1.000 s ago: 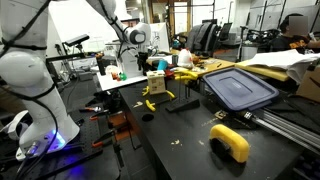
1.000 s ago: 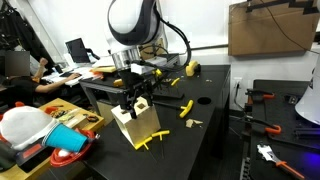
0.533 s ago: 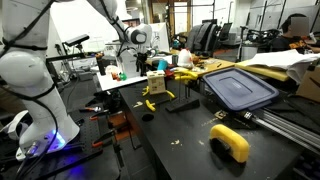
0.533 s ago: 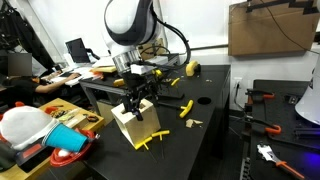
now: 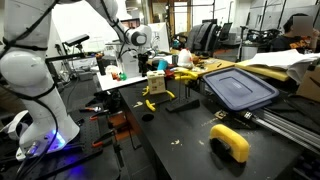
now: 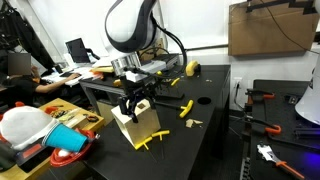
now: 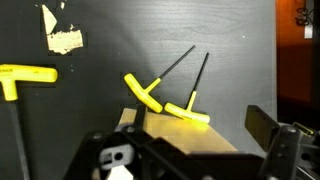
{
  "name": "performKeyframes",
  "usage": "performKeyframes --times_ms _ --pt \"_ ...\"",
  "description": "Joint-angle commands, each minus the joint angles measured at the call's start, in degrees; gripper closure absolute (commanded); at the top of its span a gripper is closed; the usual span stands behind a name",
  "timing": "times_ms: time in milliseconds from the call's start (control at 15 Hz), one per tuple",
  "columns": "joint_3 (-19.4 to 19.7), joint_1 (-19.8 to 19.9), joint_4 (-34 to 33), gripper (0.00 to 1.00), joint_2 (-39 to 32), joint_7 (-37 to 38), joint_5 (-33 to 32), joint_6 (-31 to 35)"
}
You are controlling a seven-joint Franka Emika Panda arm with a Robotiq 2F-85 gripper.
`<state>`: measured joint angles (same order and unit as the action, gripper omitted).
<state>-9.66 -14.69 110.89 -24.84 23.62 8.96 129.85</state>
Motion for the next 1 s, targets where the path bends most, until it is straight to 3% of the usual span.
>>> performKeyframes --times_ms 0,533,933 --pt "2.7 -2.6 -3.1 0.00 -3.2 6.0 -2.3 1.2" --pt "6.2 -5.6 -4.8 0.00 -5.9 13.3 -7.2 3.4" --pt "9.5 -7.8 -4.2 0.00 -5.7 14.4 -17.9 7.7"
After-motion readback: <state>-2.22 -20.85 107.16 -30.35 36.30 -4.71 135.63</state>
